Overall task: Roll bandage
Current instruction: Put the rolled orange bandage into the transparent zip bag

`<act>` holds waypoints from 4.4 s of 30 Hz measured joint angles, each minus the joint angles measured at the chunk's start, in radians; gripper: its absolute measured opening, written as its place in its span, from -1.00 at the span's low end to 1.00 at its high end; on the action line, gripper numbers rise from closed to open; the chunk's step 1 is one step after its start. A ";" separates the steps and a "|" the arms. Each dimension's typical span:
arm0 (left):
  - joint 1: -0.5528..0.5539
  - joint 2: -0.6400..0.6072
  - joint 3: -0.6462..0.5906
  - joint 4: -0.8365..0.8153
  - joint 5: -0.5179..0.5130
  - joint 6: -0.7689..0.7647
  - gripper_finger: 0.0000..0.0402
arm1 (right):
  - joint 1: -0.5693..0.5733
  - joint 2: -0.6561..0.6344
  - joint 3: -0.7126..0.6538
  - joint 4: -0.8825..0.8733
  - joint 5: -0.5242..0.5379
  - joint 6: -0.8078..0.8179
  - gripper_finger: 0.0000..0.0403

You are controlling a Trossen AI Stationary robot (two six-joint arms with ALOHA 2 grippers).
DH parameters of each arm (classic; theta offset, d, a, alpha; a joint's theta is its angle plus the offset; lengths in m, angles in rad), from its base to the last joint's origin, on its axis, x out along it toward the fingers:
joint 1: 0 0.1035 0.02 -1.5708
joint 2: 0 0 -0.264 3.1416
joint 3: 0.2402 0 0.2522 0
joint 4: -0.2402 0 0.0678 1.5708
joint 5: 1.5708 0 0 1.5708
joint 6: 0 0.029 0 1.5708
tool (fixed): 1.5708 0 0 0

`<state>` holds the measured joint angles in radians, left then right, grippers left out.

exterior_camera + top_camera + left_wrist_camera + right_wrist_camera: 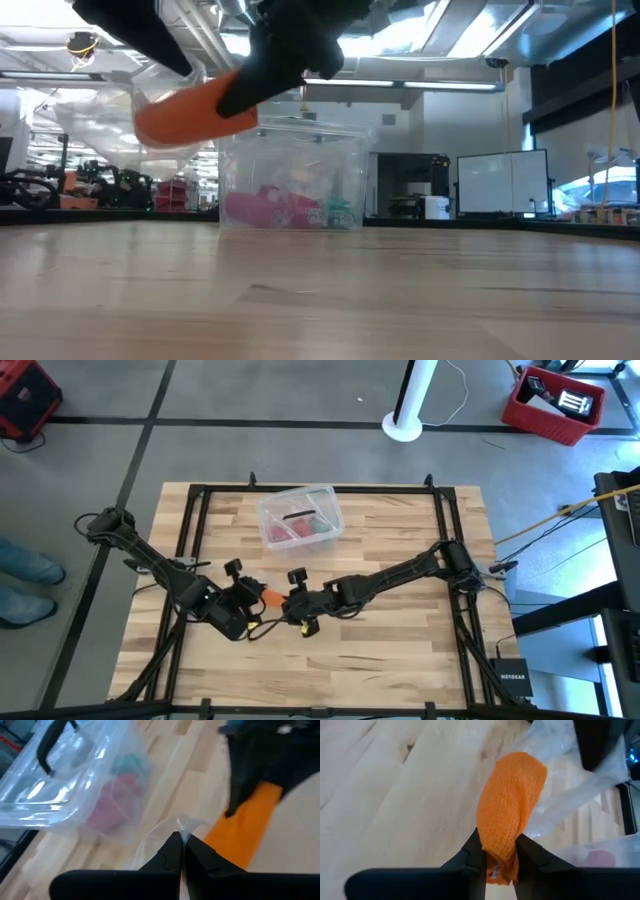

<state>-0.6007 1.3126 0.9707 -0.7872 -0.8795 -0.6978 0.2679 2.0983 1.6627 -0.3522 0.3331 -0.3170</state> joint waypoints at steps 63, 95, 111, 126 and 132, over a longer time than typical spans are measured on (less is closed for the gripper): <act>0.006 -0.006 -0.001 0.271 0.153 0.055 -0.53 | -0.027 0.009 -0.060 0.393 0.084 0.209 -0.70; -0.068 -0.146 0.057 -0.092 0.316 0.165 -0.26 | -0.088 0.012 -0.061 0.374 0.013 0.241 -0.70; -0.080 -0.012 0.146 -0.280 0.115 0.316 -0.26 | -0.100 0.012 -0.061 0.371 -0.013 0.236 -0.70; -0.079 -0.013 0.164 -0.241 0.106 0.313 -0.26 | -0.099 0.012 -0.061 0.373 -0.013 0.234 -0.70; -0.079 -0.013 0.201 -0.251 0.107 0.339 -0.26 | -0.099 0.012 -0.061 0.374 -0.013 0.234 -0.70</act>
<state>-0.6800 1.2998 1.1714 -1.0380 -0.7728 -0.3588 0.1688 2.1101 1.6016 0.0216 0.3199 -0.0834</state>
